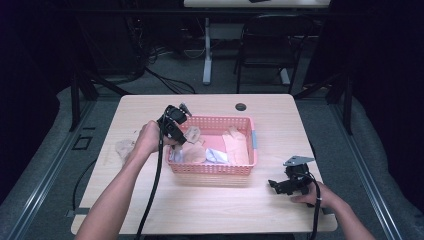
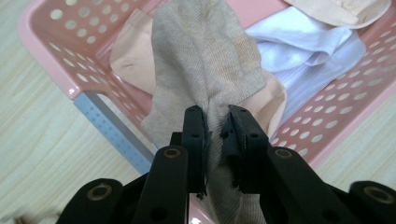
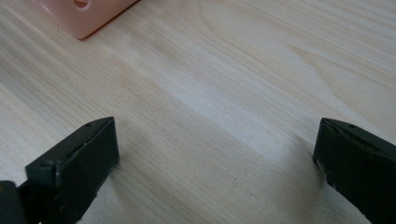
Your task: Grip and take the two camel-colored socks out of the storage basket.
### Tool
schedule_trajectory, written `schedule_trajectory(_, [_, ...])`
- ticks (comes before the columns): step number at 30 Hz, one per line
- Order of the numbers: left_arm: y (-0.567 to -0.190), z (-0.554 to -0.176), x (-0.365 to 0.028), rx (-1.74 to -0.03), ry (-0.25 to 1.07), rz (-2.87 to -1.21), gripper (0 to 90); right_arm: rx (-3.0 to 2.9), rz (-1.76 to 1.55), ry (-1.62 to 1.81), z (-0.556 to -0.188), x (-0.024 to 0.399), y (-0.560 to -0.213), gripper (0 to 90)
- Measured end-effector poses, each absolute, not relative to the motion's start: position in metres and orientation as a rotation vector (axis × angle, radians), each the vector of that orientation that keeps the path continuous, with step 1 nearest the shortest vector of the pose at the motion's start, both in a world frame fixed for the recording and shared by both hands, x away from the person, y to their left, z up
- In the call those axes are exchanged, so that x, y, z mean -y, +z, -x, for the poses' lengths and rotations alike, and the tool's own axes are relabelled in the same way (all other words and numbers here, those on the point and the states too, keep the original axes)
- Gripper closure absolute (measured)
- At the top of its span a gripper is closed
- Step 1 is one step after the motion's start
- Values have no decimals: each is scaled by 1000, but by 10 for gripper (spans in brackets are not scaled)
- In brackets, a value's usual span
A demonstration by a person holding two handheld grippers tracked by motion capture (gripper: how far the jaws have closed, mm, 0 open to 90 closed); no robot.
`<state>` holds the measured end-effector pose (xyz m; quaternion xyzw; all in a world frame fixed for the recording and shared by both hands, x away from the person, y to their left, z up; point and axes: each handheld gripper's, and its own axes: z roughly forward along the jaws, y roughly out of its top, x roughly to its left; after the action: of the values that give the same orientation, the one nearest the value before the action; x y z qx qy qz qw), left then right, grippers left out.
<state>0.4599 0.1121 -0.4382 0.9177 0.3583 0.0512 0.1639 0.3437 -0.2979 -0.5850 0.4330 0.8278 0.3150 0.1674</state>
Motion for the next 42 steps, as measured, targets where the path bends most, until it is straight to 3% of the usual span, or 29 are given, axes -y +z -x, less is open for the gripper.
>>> schedule_trajectory(17, [-401, -457, -128, -1005, 202, -2565, 773, -2346, -1237, 912, -343, 297, -586, 0])
schedule_trajectory(42, [-372, -447, -205, -1150, 266, -2445, 776, -2348, -1235, 910, -343, 297, -586, 0])
